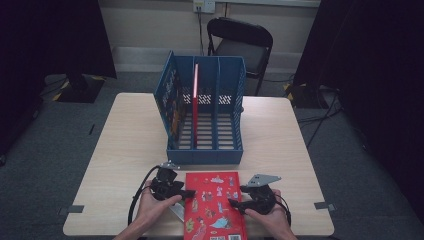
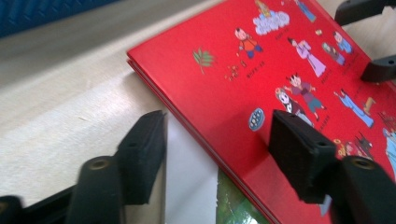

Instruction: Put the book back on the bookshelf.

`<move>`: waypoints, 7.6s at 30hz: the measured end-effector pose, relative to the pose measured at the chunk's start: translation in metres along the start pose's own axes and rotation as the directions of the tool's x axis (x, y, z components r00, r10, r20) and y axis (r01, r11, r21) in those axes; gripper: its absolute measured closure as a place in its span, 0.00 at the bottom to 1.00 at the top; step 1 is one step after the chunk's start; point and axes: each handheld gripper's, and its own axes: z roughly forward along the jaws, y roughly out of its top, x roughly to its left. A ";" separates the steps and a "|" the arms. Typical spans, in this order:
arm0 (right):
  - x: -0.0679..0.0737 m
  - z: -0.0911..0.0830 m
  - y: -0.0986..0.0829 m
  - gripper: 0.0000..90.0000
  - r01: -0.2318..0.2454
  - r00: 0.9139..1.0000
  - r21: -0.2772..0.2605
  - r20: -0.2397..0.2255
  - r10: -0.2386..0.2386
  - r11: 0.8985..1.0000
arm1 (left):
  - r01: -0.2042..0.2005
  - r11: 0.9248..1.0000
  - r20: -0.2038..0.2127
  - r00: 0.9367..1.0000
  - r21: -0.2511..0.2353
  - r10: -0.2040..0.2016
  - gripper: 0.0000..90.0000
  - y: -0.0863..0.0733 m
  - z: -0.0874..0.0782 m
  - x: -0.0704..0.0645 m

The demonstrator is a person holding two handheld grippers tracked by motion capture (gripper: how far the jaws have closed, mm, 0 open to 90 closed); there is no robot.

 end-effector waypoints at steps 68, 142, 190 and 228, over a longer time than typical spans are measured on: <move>-0.001 -0.002 0.002 0.31 -0.013 1.000 -0.046 -0.028 0.012 0.999 | 0.081 0.996 0.374 0.925 -0.027 -0.065 0.65 0.005 0.003 -0.009; -0.027 0.004 0.019 0.18 -0.225 0.949 -0.115 -0.250 0.191 0.967 | -0.127 0.970 0.370 0.908 -0.206 0.198 0.80 0.030 -0.030 -0.025; -0.015 -0.056 0.078 0.74 -0.150 0.960 -0.409 -0.277 0.034 0.900 | -0.153 0.912 0.303 0.911 -0.381 0.279 0.96 0.025 -0.090 -0.040; 0.005 -0.066 0.087 0.68 0.072 0.957 -0.351 -0.238 -0.163 0.934 | -0.292 0.853 0.181 0.899 -0.433 0.399 0.79 0.034 -0.076 -0.047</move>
